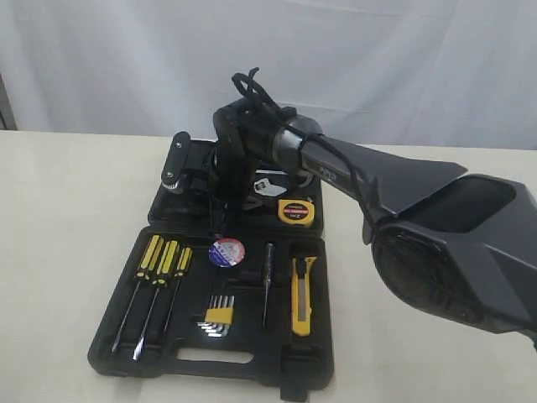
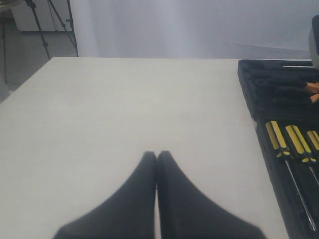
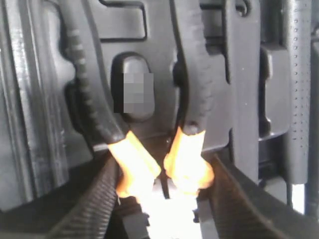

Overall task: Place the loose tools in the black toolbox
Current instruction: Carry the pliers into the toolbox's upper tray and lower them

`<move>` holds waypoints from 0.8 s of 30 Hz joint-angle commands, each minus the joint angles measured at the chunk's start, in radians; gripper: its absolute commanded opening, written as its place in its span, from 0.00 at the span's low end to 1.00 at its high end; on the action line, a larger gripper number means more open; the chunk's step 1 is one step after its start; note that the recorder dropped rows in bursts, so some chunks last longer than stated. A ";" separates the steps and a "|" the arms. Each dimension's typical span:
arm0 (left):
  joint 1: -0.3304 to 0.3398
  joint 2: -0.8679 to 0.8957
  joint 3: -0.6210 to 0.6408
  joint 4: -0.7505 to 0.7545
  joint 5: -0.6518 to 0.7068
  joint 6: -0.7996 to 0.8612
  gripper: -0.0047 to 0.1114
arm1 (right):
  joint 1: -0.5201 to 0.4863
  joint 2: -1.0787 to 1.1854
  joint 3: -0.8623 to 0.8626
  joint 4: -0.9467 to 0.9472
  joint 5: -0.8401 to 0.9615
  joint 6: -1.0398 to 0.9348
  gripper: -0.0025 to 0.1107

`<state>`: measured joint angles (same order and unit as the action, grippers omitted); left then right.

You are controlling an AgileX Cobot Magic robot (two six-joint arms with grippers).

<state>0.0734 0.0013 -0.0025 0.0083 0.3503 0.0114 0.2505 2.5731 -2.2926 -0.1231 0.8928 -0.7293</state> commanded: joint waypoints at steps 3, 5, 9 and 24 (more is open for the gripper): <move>-0.005 -0.001 0.003 -0.008 -0.008 -0.004 0.04 | -0.001 -0.010 -0.002 0.032 0.039 0.019 0.50; -0.005 -0.001 0.003 -0.008 -0.008 -0.004 0.04 | -0.001 -0.013 -0.002 0.032 0.039 0.026 0.50; -0.005 -0.001 0.003 -0.008 -0.008 -0.004 0.04 | -0.001 -0.032 -0.002 0.032 0.061 0.074 0.50; -0.005 -0.001 0.003 -0.008 -0.008 -0.004 0.04 | -0.040 -0.132 -0.002 0.153 0.317 0.124 0.11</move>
<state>0.0734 0.0013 -0.0025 0.0083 0.3503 0.0114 0.2291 2.4713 -2.2926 -0.0144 1.1510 -0.6058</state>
